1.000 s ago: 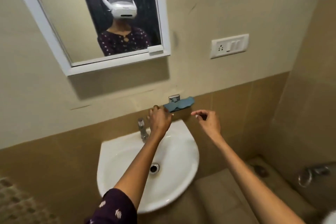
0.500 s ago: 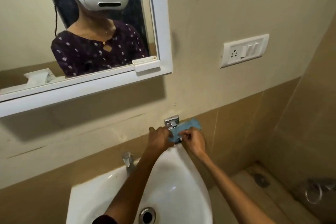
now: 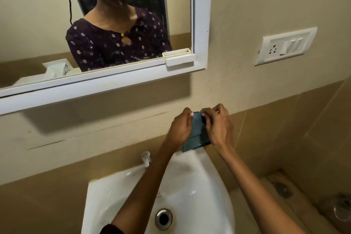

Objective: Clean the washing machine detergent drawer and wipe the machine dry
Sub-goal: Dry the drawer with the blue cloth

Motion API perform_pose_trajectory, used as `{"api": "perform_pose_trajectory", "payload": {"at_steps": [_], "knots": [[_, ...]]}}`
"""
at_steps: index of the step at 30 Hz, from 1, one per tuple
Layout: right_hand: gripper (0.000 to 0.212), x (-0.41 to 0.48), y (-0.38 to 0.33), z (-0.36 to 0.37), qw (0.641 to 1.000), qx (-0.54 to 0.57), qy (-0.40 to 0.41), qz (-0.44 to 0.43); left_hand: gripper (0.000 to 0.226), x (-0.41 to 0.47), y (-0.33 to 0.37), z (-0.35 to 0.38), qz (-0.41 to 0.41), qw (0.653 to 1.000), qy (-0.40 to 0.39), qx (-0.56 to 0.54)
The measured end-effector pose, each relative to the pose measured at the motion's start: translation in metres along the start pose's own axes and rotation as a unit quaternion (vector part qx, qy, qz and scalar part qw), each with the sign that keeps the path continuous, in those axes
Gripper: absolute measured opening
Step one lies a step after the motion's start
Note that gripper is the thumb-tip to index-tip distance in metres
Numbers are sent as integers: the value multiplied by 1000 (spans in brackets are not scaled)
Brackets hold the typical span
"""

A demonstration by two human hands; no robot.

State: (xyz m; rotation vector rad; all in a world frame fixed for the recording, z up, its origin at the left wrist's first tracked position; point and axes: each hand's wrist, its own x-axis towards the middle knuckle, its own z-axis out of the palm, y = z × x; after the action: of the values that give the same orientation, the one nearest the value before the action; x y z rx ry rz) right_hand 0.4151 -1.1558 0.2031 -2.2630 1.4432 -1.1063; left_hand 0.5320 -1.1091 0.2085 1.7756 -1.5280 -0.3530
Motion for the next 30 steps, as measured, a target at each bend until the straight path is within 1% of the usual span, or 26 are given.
{"api": "perform_pose_trajectory", "payload": {"at_steps": [1,3,8,10,12,15,18,21,23,26,28,30], "knots": [[23,-1,-7,-4,1000,9,20,-2,19,-2,7,-7,2,999,-10,-48],[23,-7,-20,-13,999,37,36,3,19,-13,19,-25,-4,994,-17,-110],[17,-42,-59,-39,989,141,41,-25,23,-58,41,-73,-16,984,35,-174],[16,-61,-77,-47,979,199,20,-32,28,-85,49,-94,-34,979,45,-194],[16,-81,-93,-51,967,250,-28,-42,30,-116,54,-115,-46,981,55,-182],[19,-122,-116,-57,947,299,-99,-62,26,-176,57,-142,-48,991,86,-88],[24,-171,-142,-71,937,315,-121,-94,24,-242,60,-162,-59,984,163,-30],[25,-234,-173,-89,917,354,-137,-123,21,-312,64,-176,-106,962,252,-28],[21,-283,-193,-100,892,393,-173,-141,21,-359,68,-185,-140,939,310,-47],[21,-351,-220,-109,846,429,-278,-149,19,-426,77,-203,-178,914,358,-64],[22,-395,-239,-111,803,450,-367,-135,20,-475,88,-213,-194,910,362,-56],[22,-439,-260,-111,744,472,-462,-100,20,-524,99,-223,-215,910,355,-15]]}}
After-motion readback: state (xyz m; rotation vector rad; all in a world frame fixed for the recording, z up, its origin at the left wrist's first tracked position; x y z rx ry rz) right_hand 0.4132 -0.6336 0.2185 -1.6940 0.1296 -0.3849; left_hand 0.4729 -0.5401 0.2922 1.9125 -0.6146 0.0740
